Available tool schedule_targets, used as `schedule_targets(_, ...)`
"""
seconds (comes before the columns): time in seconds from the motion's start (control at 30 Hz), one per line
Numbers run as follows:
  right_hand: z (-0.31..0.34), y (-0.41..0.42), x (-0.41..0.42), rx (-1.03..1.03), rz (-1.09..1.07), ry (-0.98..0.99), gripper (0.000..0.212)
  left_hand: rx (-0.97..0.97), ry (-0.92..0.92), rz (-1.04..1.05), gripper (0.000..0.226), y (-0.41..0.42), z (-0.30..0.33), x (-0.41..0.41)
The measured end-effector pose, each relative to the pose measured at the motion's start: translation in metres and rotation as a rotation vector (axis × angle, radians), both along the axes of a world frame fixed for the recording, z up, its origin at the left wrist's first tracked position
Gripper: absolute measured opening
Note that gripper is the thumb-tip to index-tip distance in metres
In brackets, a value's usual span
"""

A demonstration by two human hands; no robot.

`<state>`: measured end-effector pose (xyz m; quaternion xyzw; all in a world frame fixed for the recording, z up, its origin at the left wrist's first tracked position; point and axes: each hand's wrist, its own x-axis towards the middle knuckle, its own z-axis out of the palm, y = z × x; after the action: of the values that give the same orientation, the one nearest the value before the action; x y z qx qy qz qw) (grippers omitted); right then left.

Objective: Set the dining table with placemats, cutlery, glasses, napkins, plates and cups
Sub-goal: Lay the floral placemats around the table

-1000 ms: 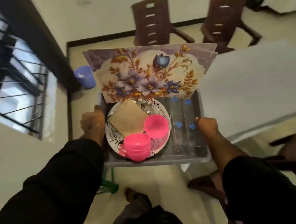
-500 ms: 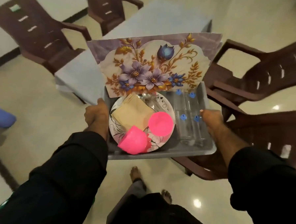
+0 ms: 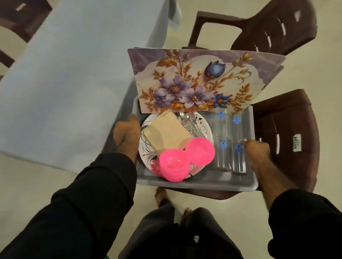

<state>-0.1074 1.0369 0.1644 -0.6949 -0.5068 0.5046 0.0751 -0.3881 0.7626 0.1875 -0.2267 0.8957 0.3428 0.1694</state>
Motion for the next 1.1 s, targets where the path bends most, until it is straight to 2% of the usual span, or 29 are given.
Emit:
schedule_targets(0.13, -0.035, 0.007, -0.001, -0.075, -0.131, -0.012, 0.04, -0.031, -0.051, -0.054, 0.067, 0.027, -0.028, -0.016)
schedule_targets(0.27, -0.079, 0.022, -0.006, -0.149, -0.156, -0.054, 0.035, -0.069, -0.105, -0.097, 0.069, 0.052, -0.062, -0.036)
schedule_targets(0.57, -0.176, 0.072, -0.046, -0.236, -0.089, -0.084, 0.007, 0.059, -0.178, -0.001, 0.072, 0.089, -0.163, -0.068)
schedule_targets(0.7, -0.222, 0.087, -0.058, -0.293, 0.001, -0.137, 0.008, 0.078, -0.207, -0.007, 0.08, 0.092, -0.209, -0.086)
schedule_targets(0.83, -0.262, 0.098, -0.062, -0.364, 0.052, -0.167, 0.01, 0.163, -0.275, -0.037, 0.069, 0.086, -0.248, -0.093)
schedule_targets(1.0, -0.29, 0.1, -0.066, -0.364, 0.136, -0.204, 0.007, 0.151, -0.283, -0.005, 0.056, 0.09, -0.272, -0.091)
schedule_targets(1.1, -0.304, 0.102, -0.064, -0.376, 0.114, -0.219, 0.011, 0.144, -0.31, 0.024, 0.05, 0.085, -0.286, -0.09)
